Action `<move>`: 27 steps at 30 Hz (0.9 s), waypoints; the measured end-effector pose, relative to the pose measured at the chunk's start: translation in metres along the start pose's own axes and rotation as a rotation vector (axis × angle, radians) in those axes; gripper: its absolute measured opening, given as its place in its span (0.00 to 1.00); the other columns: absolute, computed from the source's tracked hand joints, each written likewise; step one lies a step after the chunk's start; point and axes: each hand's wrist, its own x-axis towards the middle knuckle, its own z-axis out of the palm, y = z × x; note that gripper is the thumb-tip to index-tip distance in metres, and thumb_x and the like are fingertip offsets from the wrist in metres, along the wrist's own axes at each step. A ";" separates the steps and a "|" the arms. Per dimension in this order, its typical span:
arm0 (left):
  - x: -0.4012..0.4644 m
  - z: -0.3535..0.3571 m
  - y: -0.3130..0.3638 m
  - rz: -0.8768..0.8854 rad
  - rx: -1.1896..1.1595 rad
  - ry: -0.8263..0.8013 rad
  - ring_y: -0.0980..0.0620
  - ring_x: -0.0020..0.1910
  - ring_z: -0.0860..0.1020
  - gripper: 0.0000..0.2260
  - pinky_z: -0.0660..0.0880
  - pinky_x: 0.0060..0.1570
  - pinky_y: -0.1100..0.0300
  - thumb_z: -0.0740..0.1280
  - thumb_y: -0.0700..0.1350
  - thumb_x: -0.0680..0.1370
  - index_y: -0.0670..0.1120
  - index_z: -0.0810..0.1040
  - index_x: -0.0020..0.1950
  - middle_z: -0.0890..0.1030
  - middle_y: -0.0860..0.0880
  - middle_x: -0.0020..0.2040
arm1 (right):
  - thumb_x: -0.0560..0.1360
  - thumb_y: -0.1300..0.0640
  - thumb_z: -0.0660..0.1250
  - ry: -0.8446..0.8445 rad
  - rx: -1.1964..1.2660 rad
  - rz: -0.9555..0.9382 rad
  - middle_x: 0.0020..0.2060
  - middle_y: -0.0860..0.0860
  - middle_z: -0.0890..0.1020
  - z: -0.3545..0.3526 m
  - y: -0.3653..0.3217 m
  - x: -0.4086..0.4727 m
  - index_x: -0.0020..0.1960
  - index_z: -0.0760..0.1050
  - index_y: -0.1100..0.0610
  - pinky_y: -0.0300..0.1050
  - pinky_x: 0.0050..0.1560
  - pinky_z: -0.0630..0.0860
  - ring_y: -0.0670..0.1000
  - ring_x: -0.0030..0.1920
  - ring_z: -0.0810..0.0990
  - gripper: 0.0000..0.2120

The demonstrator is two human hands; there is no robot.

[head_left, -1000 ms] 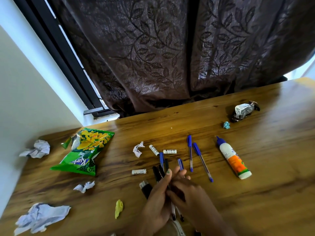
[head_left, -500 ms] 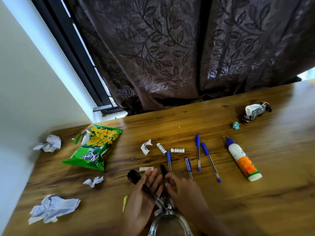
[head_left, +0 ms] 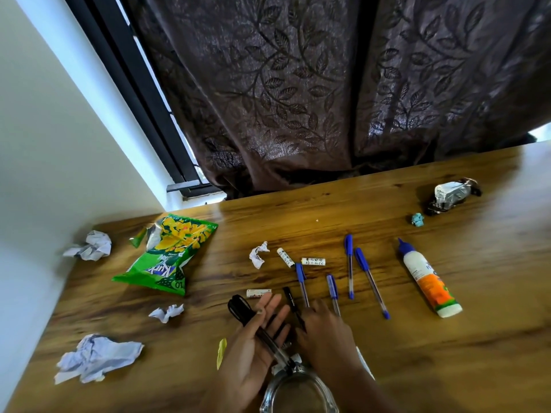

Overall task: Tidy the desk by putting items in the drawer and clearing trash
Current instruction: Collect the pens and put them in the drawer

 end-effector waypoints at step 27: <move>-0.005 0.029 -0.014 -0.085 -0.062 -0.100 0.48 0.49 0.84 0.17 0.80 0.48 0.55 0.64 0.44 0.73 0.38 0.79 0.59 0.82 0.41 0.57 | 0.72 0.45 0.66 0.051 0.280 -0.110 0.42 0.45 0.80 -0.038 -0.006 -0.024 0.43 0.78 0.51 0.39 0.42 0.77 0.43 0.40 0.78 0.10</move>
